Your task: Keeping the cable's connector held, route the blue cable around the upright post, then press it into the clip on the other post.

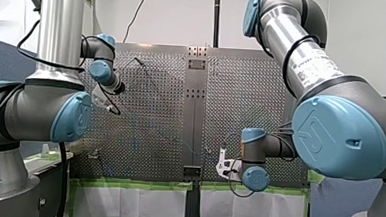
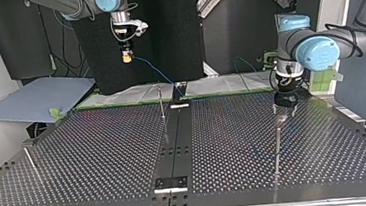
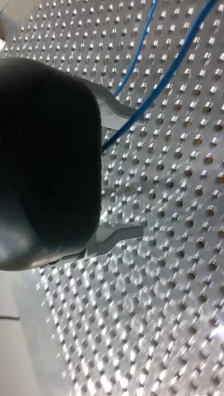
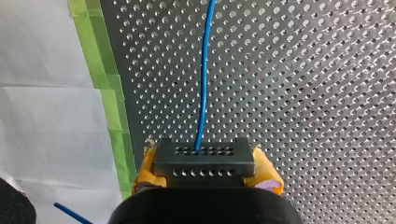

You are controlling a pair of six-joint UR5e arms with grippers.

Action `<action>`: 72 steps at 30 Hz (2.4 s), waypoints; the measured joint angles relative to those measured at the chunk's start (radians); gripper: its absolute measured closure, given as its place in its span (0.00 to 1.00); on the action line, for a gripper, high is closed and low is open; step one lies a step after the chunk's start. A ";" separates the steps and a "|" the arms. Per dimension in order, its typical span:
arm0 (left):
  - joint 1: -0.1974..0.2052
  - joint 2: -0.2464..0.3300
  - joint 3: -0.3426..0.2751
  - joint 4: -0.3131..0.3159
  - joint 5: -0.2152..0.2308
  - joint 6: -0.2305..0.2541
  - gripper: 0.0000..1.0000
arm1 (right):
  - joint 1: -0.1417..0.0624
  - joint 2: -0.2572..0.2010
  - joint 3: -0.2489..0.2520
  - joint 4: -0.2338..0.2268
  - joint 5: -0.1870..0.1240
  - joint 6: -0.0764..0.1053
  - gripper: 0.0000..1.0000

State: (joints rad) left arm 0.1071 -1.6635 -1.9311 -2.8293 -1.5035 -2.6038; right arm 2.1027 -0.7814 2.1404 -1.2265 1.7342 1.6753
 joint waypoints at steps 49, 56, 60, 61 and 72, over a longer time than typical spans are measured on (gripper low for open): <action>-0.028 0.317 -0.021 -0.167 0.049 0.275 0.01 | 0.000 0.000 -0.012 0.008 -0.020 0.006 1.00; -0.038 0.317 0.050 -0.234 -0.001 0.350 0.01 | 0.000 0.000 -0.015 0.011 -0.021 0.006 1.00; -0.048 0.311 0.084 -0.267 -0.003 0.383 0.01 | 0.000 0.000 -0.018 0.011 -0.022 0.007 1.00; -0.051 0.310 0.093 -0.277 -0.003 0.392 0.01 | 0.000 0.000 -0.019 0.011 -0.024 0.007 1.00; -0.087 0.312 0.198 -0.386 -0.046 0.502 0.01 | 0.000 0.000 -0.026 0.015 -0.033 0.008 1.00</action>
State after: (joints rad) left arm 0.0201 -1.3511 -1.7335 -3.2158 -1.5496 -2.1014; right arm 2.1024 -0.7818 2.1142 -1.2119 1.7013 1.6834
